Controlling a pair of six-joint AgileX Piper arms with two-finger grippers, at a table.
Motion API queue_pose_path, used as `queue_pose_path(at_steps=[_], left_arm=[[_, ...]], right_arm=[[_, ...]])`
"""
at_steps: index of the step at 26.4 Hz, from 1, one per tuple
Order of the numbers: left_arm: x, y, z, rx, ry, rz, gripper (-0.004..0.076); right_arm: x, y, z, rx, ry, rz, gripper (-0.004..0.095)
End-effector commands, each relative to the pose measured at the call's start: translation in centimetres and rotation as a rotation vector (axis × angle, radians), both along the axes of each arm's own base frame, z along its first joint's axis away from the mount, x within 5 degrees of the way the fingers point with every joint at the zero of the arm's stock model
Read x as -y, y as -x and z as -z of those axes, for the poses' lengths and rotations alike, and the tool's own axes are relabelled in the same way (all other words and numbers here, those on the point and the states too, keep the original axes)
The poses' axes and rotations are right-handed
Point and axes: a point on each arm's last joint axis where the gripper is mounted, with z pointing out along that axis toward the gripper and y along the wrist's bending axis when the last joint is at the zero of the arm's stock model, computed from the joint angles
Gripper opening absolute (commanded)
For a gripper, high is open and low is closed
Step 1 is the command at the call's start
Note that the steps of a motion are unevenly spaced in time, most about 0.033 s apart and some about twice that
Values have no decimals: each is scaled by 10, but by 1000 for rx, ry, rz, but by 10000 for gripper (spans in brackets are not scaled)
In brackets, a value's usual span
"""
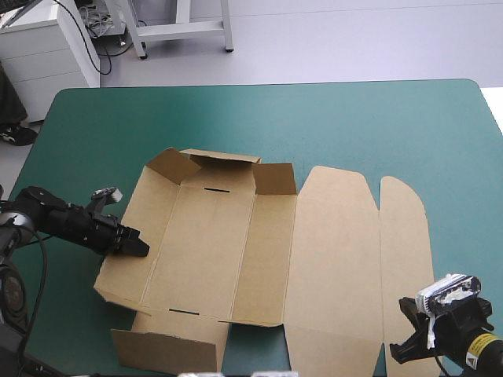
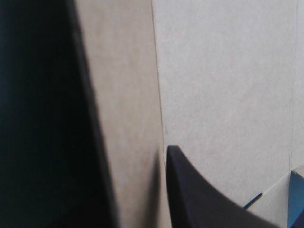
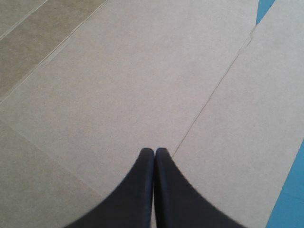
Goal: Fold the box
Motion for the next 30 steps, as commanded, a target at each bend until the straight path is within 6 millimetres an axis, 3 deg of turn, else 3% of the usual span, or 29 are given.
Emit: queue_pose_path(at_steps=[1, 5, 10, 12, 15, 18, 20, 25, 30], left_arm=[[11, 4, -19, 38, 104, 71, -6], [15, -7, -32, 132, 95, 122, -8], [38, -39, -72, 347, -59, 245, -8], [57, -51, -93, 455, -136, 322, -8], [117, -68, -149, 770, -412, 581, -8], [156, -74, -174, 932, -556, 710, -8], [180, -77, -181, 1036, -628, 768, -8], [218, -73, -182, 1209, -856, 930, -8], [236, -71, -187, 1308, -909, 915, -8]], right_arm=[[-1, -3, -12, 76, -25, 0, -15], [-1, -3, -12, 76, -25, 0, -15], [-1, -3, -12, 76, -25, 0, -15], [-1, -3, -12, 76, -25, 0, -15], [-1, -3, -12, 74, -27, 0, -15], [-1, -3, -12, 73, -28, -1, -15], [-1, -3, -12, 73, -28, -1, -15], [-2, -3, -12, 70, -33, -2, -15], [-2, -3, -12, 69, -35, -3, -15]])
